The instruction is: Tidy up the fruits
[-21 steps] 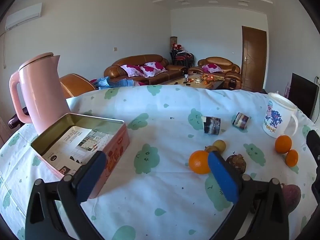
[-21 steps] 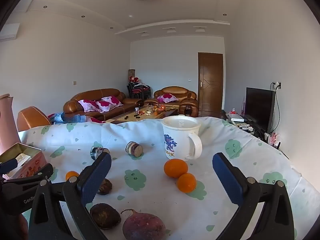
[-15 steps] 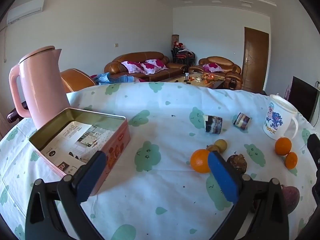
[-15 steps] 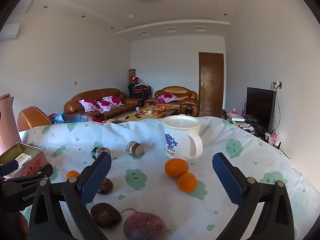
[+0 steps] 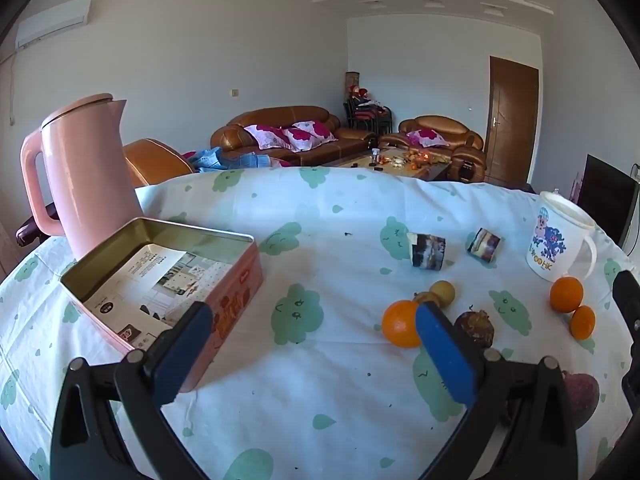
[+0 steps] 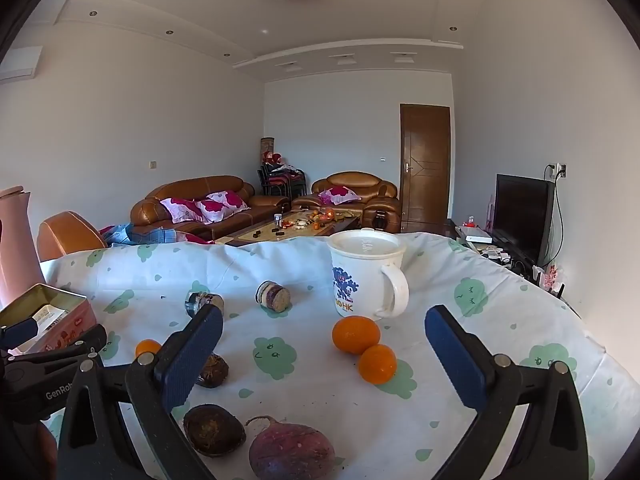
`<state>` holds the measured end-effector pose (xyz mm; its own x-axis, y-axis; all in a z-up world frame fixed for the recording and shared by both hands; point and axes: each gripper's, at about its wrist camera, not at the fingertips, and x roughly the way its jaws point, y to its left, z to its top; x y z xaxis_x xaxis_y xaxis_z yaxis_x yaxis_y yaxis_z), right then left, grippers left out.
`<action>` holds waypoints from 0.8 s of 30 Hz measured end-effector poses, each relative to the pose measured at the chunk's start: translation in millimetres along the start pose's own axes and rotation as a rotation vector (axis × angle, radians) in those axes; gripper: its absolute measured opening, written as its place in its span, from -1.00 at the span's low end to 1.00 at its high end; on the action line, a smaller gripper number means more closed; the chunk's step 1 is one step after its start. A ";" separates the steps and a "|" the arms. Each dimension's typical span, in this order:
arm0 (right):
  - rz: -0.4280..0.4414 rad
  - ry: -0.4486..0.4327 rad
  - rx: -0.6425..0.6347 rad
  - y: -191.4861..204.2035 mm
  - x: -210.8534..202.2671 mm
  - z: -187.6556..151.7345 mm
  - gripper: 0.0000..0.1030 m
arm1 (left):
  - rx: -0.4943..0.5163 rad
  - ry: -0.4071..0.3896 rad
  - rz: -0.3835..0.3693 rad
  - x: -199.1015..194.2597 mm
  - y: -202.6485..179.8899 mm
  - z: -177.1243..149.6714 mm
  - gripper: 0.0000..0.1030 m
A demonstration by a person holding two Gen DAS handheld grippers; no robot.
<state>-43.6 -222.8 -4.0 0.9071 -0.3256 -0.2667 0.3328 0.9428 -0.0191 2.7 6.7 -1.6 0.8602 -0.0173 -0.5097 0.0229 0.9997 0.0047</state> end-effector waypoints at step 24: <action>0.002 0.003 0.003 -1.2 -0.3 0.9 0.98 | 0.010 -0.019 -0.008 -3.1 -1.8 0.9 1.00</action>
<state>-44.0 -223.8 -3.1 0.9069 -0.3238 -0.2696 0.3321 0.9431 -0.0158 0.4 4.9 0.8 0.8693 -0.0259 -0.4937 0.0351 0.9993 0.0094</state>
